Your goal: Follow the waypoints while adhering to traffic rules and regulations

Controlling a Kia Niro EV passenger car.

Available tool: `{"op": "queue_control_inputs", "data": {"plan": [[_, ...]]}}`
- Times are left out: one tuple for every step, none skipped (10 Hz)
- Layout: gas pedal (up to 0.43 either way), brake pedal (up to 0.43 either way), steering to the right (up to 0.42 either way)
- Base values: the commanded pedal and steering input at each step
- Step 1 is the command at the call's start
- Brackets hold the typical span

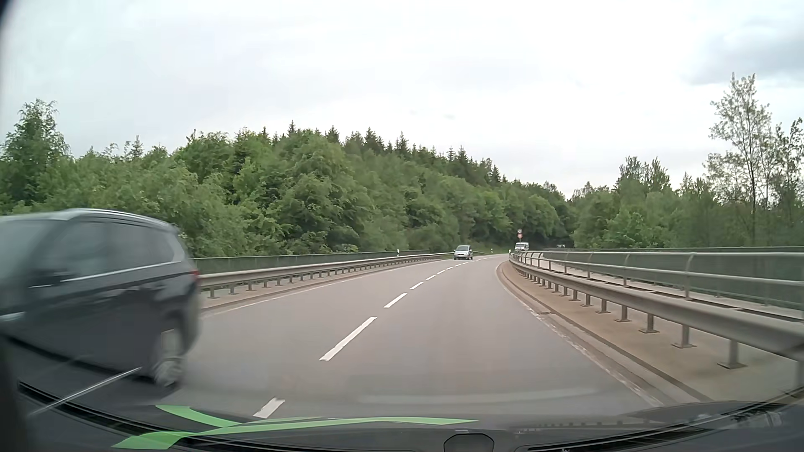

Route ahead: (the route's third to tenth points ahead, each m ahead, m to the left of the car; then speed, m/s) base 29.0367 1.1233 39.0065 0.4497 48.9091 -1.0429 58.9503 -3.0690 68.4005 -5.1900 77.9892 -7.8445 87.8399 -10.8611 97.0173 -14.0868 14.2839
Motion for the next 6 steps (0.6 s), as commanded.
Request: {"op": "queue_control_inputs", "data": {"plan": [[0.059,0.000,0.016],[0.059,0.000,0.016],[0.059,0.000,0.016],[0.059,0.000,0.017],[0.059,0.000,0.018],[0.059,0.000,0.018]]}}
